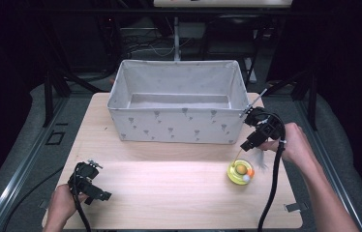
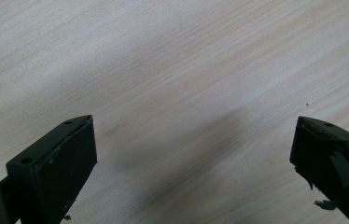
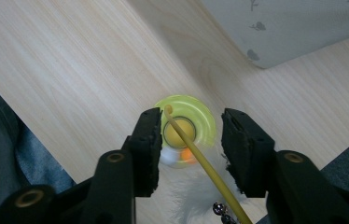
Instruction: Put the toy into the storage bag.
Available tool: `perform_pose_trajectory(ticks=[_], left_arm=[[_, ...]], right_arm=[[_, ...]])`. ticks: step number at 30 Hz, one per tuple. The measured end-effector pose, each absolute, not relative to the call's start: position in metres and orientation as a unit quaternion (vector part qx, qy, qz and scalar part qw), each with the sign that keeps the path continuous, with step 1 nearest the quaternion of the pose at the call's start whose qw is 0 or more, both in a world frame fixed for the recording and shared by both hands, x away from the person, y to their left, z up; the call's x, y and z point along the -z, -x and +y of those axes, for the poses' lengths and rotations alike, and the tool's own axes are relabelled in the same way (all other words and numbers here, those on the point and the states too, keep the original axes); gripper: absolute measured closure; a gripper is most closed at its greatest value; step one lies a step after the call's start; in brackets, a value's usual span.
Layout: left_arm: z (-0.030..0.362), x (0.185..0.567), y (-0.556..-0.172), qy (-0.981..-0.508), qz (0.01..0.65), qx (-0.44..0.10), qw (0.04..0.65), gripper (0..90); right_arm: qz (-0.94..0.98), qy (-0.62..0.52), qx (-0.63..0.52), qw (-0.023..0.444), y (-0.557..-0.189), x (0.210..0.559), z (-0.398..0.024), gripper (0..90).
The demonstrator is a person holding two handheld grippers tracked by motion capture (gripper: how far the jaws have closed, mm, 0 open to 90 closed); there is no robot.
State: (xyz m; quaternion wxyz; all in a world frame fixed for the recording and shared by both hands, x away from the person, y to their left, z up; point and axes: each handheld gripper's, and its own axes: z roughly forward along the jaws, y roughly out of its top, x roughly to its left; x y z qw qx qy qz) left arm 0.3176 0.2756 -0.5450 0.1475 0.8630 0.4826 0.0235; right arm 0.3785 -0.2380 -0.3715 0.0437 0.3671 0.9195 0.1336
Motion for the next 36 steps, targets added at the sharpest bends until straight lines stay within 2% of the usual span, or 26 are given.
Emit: perform_pose_trajectory(ticks=[4,17,36], left_arm=[[0.2754,0.5454,-0.3176,-0.863,0.484,-0.022,0.146,0.7],[0.2755,0.5459,-0.3179,-0.864,0.481,-0.018,0.144,0.7],[0.2746,0.5462,-0.3174,-0.862,0.485,-0.018,0.148,0.6]], right_arm=[[0.918,-0.368,-0.141,0.044,-0.3778,0.3721,-0.2378,67.6],[0.926,-0.352,-0.133,0.041,-0.3764,0.3710,-0.2354,87.1],[0.926,-0.345,-0.145,0.049,-0.3733,0.3625,-0.2295,88.3]])
